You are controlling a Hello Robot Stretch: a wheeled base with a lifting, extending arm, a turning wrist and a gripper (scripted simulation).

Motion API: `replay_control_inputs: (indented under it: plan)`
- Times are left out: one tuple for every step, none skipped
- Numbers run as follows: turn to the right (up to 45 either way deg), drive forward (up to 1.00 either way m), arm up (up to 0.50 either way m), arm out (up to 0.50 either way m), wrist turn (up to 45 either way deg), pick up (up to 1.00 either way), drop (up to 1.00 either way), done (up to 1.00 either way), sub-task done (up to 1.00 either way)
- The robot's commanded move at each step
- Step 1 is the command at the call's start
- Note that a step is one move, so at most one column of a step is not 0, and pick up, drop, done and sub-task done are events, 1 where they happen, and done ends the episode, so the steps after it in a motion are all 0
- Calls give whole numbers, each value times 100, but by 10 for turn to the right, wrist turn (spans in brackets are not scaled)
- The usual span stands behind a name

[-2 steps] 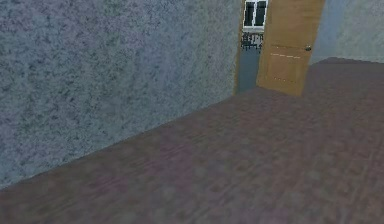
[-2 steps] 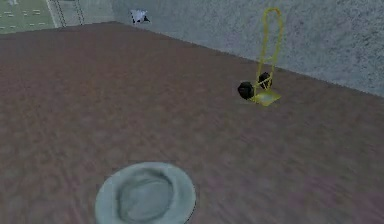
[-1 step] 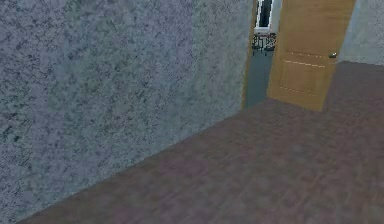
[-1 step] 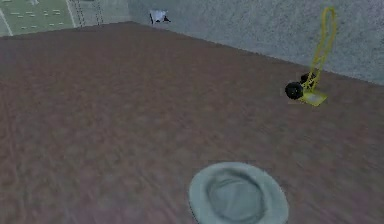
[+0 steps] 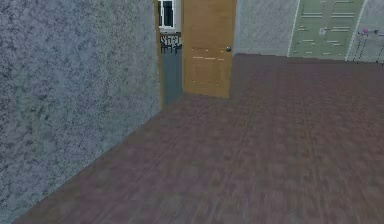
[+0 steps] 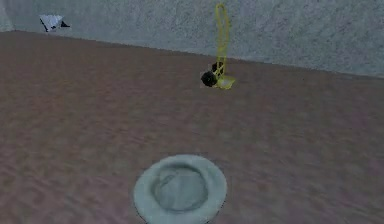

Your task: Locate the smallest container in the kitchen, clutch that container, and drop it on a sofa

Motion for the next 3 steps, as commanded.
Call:
replay_control_inputs:
  plan:
    - [0, 100, 0, 0, 0, 0, 0, 0, 0]
    - [30, 0, 0, 0, 0, 0, 0, 0, 0]
    - [0, 100, 0, 0, 0, 0, 0, 0, 0]
